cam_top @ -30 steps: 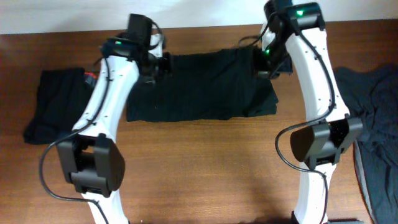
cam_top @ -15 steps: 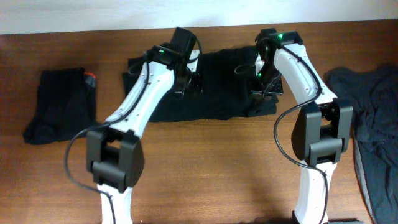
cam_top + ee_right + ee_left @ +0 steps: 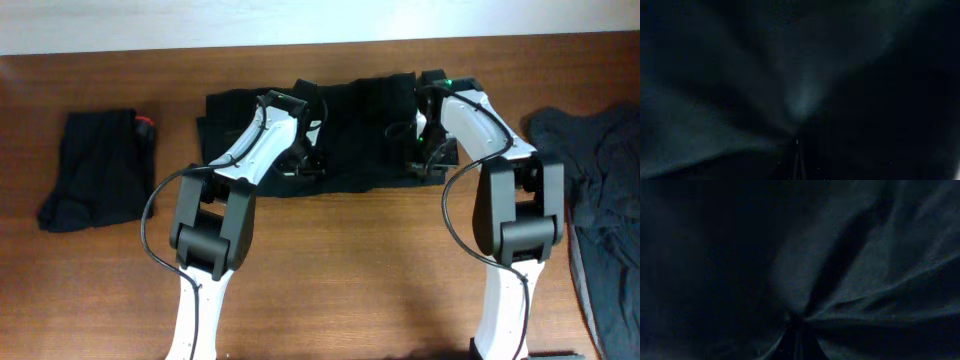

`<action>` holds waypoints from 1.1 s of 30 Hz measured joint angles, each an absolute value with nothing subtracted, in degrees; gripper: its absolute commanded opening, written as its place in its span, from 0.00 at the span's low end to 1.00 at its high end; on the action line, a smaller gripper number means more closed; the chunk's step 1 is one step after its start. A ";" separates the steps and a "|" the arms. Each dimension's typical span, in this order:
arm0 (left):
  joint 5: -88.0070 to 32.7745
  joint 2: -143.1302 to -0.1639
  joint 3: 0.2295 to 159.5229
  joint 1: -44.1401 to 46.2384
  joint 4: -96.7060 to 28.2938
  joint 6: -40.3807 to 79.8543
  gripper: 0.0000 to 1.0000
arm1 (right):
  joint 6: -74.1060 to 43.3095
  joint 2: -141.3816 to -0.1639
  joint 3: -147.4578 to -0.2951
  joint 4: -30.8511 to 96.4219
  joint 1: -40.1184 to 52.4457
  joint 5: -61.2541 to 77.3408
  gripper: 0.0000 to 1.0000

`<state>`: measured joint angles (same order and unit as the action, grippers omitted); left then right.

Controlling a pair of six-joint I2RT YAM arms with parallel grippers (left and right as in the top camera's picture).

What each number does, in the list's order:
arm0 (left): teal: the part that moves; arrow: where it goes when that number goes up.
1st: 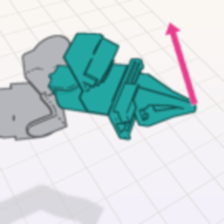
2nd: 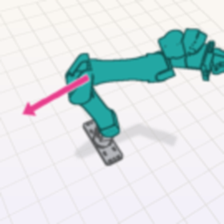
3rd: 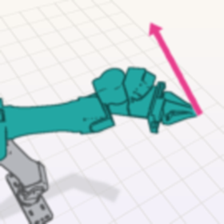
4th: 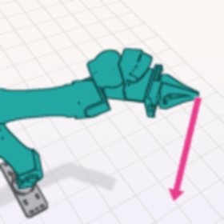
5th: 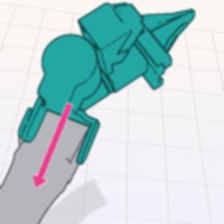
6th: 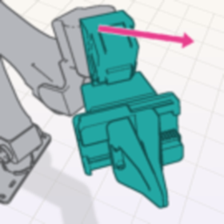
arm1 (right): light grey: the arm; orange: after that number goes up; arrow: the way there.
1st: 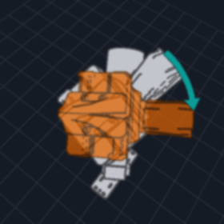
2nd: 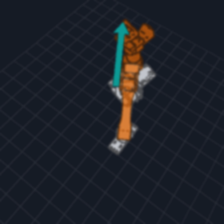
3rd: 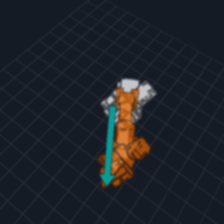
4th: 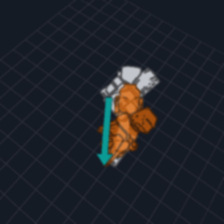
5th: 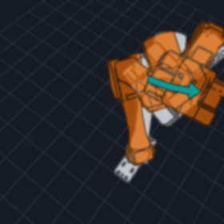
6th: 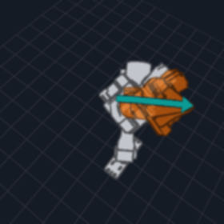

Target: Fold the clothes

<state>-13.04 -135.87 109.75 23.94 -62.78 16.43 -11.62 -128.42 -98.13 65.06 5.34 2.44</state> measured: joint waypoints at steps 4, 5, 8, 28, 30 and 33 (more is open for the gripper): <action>-10.72 -135.87 109.95 24.18 -64.29 16.40 0.00 | -12.08 -126.80 -94.32 61.63 3.18 4.40 0.04; -10.20 -135.87 110.02 24.29 -64.51 16.40 0.01 | -12.19 -126.30 -93.43 60.97 2.68 4.97 0.04; -8.32 -135.87 110.15 24.60 -65.19 16.40 0.00 | -12.69 -125.43 -91.70 60.58 0.86 7.38 0.04; -2.70 -133.40 116.31 19.86 -72.05 14.68 0.00 | -13.34 -125.19 -90.78 62.81 -2.81 8.88 0.04; -2.50 -131.44 116.95 18.06 -72.47 14.55 0.00 | -13.32 -125.16 -90.78 62.92 -2.87 8.60 0.04; -2.70 -129.12 117.56 15.53 -72.84 14.46 0.00 | -13.32 -125.16 -90.78 63.05 -2.87 8.29 0.04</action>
<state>-2.70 -129.12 117.56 15.53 -72.84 14.46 -13.32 -125.16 -90.78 63.05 -2.87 8.29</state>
